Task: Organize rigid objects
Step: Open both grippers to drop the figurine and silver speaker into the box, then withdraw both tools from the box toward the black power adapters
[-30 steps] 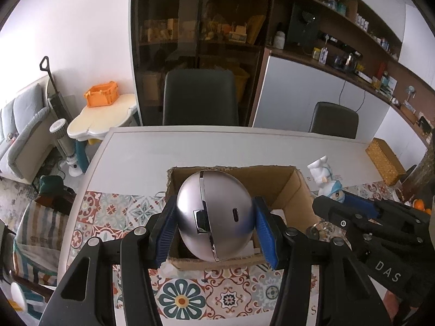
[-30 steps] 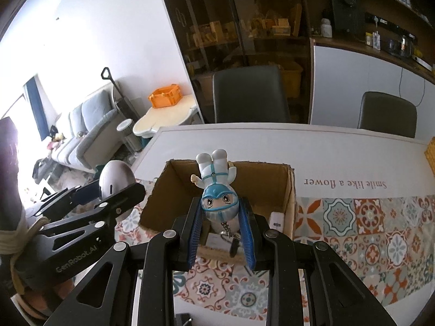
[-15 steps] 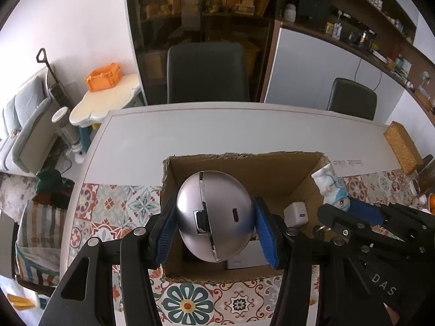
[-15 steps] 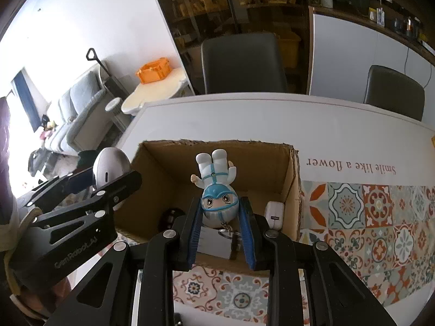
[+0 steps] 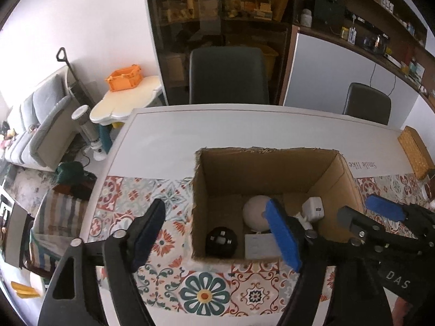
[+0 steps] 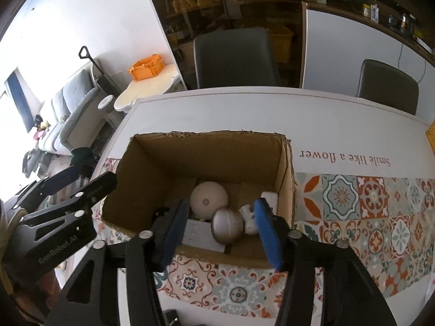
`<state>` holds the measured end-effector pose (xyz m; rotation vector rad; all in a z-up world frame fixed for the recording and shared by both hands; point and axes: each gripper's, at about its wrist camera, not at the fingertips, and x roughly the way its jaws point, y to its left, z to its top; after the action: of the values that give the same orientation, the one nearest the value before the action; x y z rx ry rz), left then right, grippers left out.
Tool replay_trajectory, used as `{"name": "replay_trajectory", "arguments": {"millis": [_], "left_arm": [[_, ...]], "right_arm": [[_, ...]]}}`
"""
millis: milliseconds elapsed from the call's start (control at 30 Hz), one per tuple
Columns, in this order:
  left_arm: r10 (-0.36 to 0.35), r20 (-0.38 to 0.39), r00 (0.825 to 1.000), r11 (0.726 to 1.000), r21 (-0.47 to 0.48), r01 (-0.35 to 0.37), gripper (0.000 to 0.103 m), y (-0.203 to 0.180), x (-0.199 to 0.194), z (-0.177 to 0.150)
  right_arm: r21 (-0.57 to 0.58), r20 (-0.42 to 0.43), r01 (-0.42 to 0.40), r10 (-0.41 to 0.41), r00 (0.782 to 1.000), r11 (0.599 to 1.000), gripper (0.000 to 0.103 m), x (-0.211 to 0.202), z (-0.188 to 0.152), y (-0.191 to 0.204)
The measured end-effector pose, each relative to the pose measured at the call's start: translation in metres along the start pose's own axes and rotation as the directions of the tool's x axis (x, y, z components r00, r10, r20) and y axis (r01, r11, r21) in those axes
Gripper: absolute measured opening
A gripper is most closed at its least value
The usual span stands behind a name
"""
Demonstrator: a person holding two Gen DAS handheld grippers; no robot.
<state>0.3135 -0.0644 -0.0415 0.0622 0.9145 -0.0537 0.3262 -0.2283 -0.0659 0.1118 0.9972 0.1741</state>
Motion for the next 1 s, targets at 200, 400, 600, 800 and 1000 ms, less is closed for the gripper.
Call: {"name": "replay_trajectory", "arguments": {"millis": [200,400,600,800,1000], "left_arm": [[-0.001,0.038,0.999,1.0,-0.003,0.001,0.088,0.006,-0.027,-0.02],[-0.008,0.059,0.998,1.0,-0.028,0.01,0.095,0.013,-0.051,-0.042],[0.002,0.061,0.998,0.999,-0.041,0.001,0.097,0.016,-0.067,-0.065],[0.007,0.029,1.0,0.999,-0.037,-0.006,0.099,0.013,-0.073,-0.091],[0.017,-0.04,0.999,0.998,-0.062,-0.019,0.099,0.017,-0.065,-0.121]], "right_arm": [[-0.01,0.041,0.022,-0.022,0.999,1.0,0.07,-0.029,-0.018,0.006],[-0.046,0.074,0.019,-0.015,0.997,0.999,0.076,-0.056,-0.036,0.013],[-0.044,0.07,-0.001,0.004,0.998,0.999,0.079,-0.07,-0.055,0.015],[-0.062,0.028,-0.023,0.024,0.999,0.998,0.08,-0.069,-0.077,0.019],[-0.068,-0.032,-0.029,0.027,0.999,0.997,0.08,-0.058,-0.097,0.018]]}}
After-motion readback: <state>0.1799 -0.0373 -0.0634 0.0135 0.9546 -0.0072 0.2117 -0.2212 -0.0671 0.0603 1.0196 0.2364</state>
